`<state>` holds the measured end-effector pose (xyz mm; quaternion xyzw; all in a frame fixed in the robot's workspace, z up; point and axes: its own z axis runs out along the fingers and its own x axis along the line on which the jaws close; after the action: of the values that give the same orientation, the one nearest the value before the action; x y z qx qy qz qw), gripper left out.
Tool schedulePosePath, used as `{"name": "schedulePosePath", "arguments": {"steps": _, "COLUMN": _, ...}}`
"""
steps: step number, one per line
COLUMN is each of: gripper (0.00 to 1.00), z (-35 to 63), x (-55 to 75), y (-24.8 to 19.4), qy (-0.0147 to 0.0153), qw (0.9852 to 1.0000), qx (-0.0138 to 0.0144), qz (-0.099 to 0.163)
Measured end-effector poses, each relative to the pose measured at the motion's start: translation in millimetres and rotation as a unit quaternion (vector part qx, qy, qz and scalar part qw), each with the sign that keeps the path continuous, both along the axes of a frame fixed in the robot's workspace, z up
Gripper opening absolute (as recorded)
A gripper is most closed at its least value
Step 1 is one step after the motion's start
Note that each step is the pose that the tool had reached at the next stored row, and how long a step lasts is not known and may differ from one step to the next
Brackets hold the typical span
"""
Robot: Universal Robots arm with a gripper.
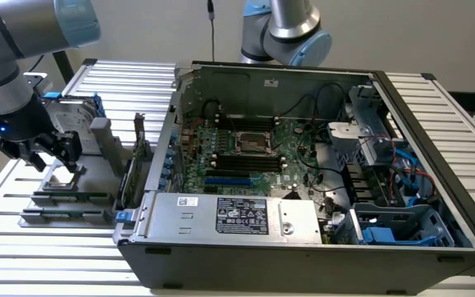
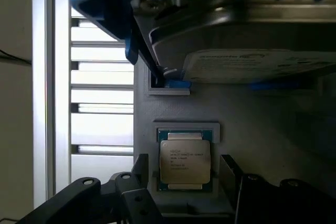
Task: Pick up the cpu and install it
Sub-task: 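Pick up the cpu and move it towards the insertion slot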
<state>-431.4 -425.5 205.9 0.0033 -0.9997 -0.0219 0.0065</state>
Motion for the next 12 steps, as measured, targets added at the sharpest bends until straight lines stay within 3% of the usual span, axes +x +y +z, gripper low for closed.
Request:
{"name": "schedulePosePath", "arguments": {"steps": 4, "gripper": 0.65, "z": -1.7, "x": 0.1, "y": 0.0, "qy": -0.0002, "qw": 1.0000, "qx": 0.0001, "qz": 0.000}}
{"name": "schedulePosePath", "arguments": {"steps": 12, "gripper": 0.65, "z": -8.2, "x": 0.0, "y": 0.0, "qy": -0.0015, "qw": 1.0000, "qx": -0.0030, "qz": 0.000}}
